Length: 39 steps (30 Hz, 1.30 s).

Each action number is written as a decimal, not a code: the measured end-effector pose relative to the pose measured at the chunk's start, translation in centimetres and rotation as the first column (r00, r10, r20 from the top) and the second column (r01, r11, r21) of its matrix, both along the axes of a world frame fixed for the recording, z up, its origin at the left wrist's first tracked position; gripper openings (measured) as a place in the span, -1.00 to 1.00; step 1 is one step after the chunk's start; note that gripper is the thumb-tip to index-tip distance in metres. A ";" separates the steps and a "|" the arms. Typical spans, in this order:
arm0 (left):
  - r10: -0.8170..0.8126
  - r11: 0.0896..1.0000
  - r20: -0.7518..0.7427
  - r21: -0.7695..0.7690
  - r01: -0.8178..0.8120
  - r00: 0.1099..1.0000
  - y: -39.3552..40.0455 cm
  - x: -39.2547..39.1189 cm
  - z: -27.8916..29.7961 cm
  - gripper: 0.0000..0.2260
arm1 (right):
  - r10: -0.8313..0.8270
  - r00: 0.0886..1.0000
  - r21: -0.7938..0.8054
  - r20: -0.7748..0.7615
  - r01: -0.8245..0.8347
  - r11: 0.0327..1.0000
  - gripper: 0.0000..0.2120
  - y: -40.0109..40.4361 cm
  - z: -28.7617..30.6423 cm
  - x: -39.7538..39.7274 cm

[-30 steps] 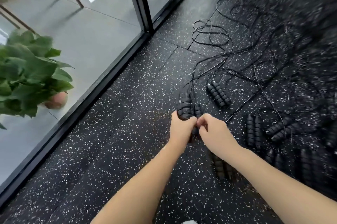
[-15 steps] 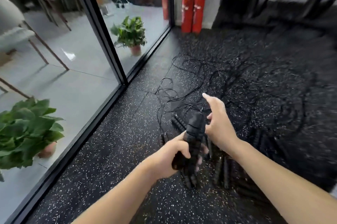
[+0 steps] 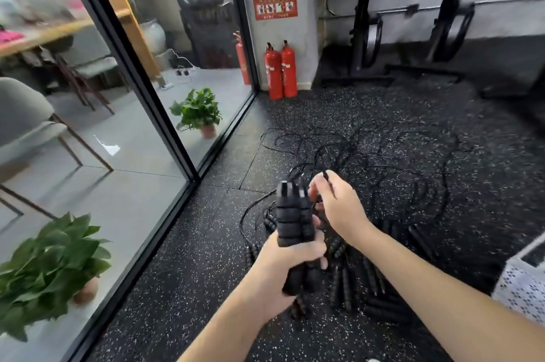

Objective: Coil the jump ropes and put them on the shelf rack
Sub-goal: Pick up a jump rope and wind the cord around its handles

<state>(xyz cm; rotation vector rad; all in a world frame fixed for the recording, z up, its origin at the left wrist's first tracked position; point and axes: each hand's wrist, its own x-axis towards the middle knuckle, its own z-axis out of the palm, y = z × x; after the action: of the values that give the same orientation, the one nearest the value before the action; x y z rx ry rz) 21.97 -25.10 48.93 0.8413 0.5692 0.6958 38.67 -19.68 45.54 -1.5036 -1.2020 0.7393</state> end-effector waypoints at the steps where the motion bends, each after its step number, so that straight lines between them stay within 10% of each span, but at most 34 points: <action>1: 0.090 0.996 -0.046 0.022 -0.089 0.995 -0.3 0.4 0.9 -0.62 | -0.006 0.999 0.039 0.041 0.004 0.999 -0.73 -0.6 2.2 0.3; 6: 0.345 0.935 -0.138 0.137 -0.327 0.928 -1.3 2.8 5.2 -0.51 | 0.018 0.971 0.137 0.239 -0.052 0.989 -0.72 -5.1 10.2 1.4; 17: 0.142 0.937 0.035 0.317 -0.146 0.989 -5.7 6.5 10.7 -0.61 | 0.069 0.991 0.231 -0.114 -0.041 0.972 -0.73 -11.7 19.6 2.4; 22: 0.106 0.955 0.185 0.256 -0.152 0.977 -5.7 5.6 13.2 -0.63 | 0.170 0.894 0.074 -0.413 -0.153 0.985 -0.41 -14.8 16.2 1.6; 28: 0.098 0.966 0.350 0.189 -0.173 0.931 -6.2 4.6 14.7 -0.63 | 0.215 0.959 0.008 -0.182 -0.217 0.976 -0.65 -19.7 9.5 -0.2; 39: 0.197 0.925 0.067 0.318 -0.208 0.978 -5.3 5.7 10.0 -0.55 | -0.190 0.975 -0.014 -0.119 0.189 0.982 -0.93 -17.2 7.0 4.8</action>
<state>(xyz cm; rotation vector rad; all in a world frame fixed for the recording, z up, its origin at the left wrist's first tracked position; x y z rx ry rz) 27.70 -30.36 58.90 1.0832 0.5232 1.0103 43.43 -36.92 52.52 -1.5298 -0.9533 0.6924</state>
